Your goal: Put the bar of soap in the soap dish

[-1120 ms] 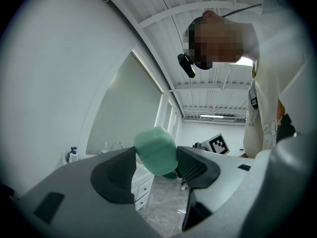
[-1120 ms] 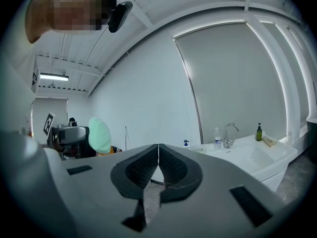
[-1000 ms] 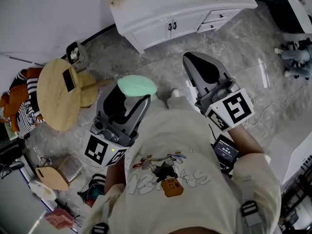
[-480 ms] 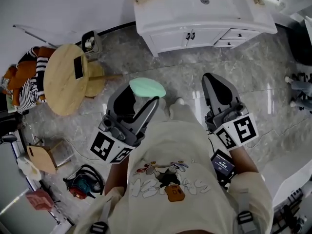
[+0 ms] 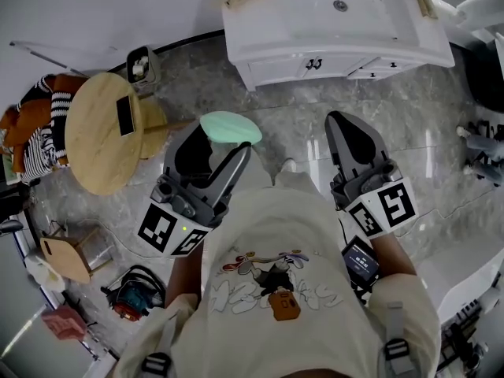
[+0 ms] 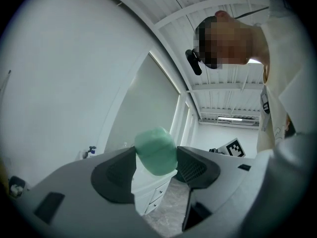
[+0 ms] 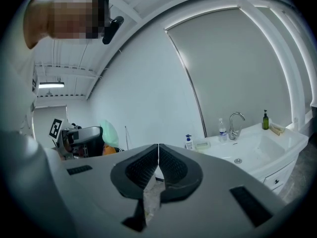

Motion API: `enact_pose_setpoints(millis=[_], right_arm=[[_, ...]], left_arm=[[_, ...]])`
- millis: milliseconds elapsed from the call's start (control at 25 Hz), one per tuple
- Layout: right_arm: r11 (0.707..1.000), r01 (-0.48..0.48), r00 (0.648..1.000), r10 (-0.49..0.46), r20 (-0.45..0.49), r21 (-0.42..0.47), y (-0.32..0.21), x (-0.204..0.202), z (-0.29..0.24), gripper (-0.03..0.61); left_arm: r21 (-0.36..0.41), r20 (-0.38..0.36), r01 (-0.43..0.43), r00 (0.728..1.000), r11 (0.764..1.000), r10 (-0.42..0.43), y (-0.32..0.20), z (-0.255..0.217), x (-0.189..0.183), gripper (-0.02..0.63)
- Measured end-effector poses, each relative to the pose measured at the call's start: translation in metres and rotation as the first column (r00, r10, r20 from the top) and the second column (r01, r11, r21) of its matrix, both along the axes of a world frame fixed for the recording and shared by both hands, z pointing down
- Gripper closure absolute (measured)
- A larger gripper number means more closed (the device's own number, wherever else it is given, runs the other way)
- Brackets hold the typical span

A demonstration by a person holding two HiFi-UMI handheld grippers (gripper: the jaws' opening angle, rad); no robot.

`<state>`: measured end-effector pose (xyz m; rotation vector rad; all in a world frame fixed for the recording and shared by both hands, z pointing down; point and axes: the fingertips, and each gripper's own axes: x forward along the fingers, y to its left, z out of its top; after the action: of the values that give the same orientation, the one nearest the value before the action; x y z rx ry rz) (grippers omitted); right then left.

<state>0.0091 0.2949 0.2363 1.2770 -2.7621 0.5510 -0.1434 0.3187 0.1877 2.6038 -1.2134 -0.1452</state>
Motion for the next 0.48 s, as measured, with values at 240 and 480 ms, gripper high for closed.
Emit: enact_pose_setpoints(millis=[240,480], right_arm=[[0.999,-0.047,0.999,0.047,-0.012,-0.008,-0.059,-0.035,0.0,0.571],[0.998,-0.055,0.998,0.055,-0.034,-0.018,-0.108,-0.082,-0.001,0.571]], left_arm=[[0.019,-0.003,-0.057,0.998,0.998,0.057,-0.066,-0.004,-0.034,0.337],[0.004,0.0,-0.072,0.997,0.997,0.072,-0.118,-0.003,-0.074,0.337]])
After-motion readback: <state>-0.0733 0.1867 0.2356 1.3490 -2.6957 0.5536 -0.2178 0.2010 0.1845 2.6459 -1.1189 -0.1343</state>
